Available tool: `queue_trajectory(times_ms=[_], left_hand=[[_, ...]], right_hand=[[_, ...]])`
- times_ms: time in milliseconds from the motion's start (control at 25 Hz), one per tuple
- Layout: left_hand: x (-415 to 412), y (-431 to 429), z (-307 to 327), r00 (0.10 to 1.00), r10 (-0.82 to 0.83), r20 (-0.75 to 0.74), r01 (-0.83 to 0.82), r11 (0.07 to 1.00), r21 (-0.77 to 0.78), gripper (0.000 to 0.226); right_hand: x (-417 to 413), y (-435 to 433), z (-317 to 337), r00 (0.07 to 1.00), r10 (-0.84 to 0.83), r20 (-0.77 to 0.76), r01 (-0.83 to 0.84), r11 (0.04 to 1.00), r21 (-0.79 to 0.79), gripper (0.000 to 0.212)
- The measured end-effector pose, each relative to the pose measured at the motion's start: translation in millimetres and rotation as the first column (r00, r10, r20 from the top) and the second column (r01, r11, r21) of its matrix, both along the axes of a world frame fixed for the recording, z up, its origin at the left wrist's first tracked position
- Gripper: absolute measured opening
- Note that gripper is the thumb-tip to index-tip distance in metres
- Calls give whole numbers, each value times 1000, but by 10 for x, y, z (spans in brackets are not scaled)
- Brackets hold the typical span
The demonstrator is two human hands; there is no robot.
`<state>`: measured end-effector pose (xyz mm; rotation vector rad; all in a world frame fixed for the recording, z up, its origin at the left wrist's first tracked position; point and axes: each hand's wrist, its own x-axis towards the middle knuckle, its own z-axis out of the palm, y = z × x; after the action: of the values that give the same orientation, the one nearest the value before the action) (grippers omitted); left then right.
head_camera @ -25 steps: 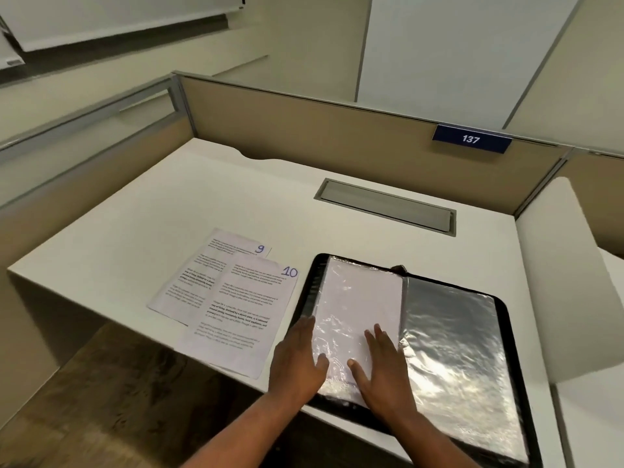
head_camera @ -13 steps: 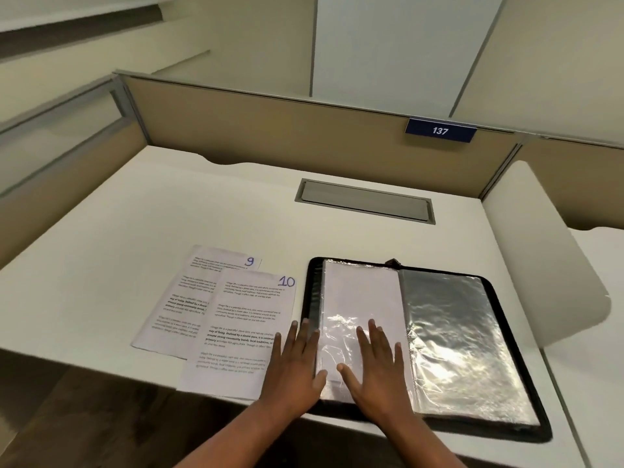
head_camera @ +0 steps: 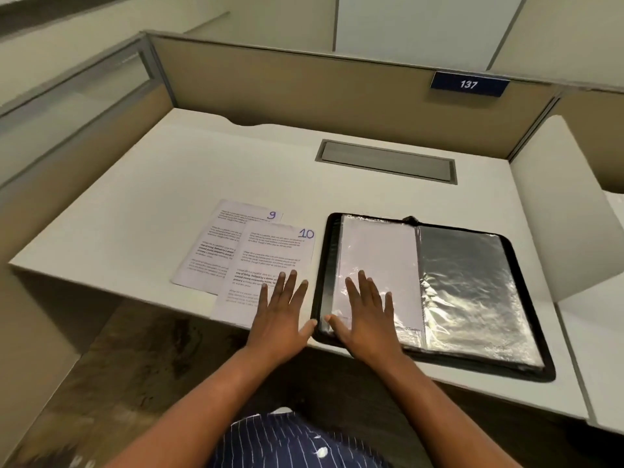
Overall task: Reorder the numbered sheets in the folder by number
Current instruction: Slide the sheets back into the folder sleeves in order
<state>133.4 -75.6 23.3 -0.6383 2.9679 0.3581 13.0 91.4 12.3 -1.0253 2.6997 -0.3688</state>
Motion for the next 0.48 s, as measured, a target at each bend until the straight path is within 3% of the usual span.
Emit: queue_trajectory(times_ms=[480], left_hand=[[600, -1037, -153, 999, 41, -12, -41, 999, -6, 85]], right_hand=[[607, -890, -210, 997, 77, -13, -76, 997, 25, 91]])
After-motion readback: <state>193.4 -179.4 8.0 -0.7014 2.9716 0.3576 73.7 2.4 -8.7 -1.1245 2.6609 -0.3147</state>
